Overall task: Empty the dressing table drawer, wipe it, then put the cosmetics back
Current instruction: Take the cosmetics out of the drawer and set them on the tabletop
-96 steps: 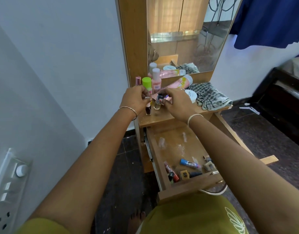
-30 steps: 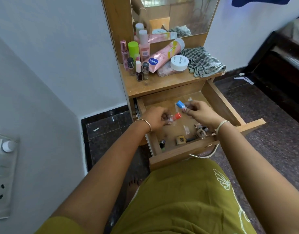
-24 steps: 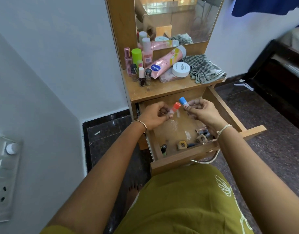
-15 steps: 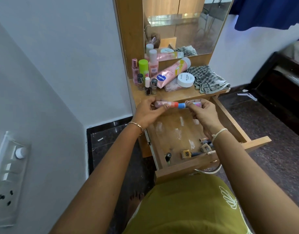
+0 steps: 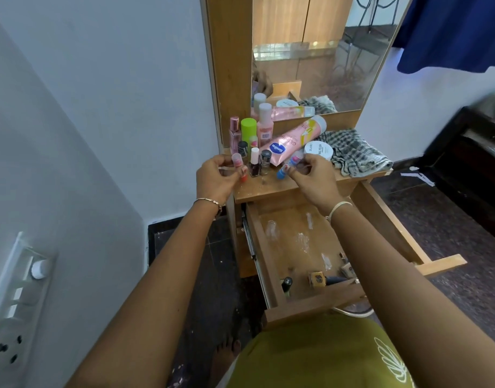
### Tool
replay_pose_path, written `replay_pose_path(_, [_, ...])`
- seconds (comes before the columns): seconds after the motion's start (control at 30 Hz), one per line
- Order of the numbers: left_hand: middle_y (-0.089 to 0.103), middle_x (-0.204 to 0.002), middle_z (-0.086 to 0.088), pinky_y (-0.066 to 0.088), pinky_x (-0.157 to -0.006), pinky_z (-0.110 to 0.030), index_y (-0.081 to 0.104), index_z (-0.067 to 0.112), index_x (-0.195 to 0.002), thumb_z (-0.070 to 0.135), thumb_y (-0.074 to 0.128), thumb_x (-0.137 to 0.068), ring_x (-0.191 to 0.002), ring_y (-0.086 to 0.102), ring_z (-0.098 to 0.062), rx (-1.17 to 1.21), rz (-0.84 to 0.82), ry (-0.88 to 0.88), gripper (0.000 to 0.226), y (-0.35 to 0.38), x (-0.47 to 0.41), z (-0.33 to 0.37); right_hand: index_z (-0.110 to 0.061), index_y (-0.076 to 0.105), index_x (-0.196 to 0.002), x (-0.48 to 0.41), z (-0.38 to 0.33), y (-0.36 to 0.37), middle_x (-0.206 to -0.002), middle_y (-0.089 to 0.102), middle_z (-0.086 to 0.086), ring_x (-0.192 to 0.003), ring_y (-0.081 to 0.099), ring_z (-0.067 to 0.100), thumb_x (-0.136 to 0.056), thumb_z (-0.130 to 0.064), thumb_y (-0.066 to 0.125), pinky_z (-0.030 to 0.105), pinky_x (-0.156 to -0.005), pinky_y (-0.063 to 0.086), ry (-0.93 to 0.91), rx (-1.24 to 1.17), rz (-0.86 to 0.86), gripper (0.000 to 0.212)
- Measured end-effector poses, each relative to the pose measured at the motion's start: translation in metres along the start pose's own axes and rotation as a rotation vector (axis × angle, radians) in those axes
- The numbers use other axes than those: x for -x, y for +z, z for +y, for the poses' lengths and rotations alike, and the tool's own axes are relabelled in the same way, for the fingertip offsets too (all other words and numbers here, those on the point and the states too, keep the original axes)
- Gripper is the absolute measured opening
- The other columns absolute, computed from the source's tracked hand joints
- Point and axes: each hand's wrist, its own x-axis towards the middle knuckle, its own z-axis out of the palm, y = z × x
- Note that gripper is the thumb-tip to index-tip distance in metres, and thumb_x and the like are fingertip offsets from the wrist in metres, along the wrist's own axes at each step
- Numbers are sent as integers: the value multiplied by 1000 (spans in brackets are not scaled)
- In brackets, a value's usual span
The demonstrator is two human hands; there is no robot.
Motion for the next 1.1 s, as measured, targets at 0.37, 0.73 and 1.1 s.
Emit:
replay_pose_path(0.37, [69,-106,-2,49,-82,-22,67,13,-113,24,74,-81,-84,55,-7,-45,-2,35,35,11,-14,0,-13,56,-102,-5,-1,12,-95,66,4,-86,60,21,-89,-25,63,37,-72,46,-86,311,42,19])
replay_pose_path(0.73, [69,-110,-6,47,-82,-23,67,10,-115,21,75,-80,-88,55,-9,-96,-9,35,37,13,-14,1,-15,58,-98,-4,2,17,-97,66,2,-93,60,19,-81,-18,70,33,-77,46,-118,291,53,22])
replay_pose_path(1.1, [69,-110,-5,49,-82,-25,67,10,-114,25,76,-79,-88,58,-11,-108,-7,-1,39,14,-14,-5,-16,59,-99,1,8,18,-99,68,1,-93,62,19,-77,-23,76,38,-79,52,-91,296,33,29])
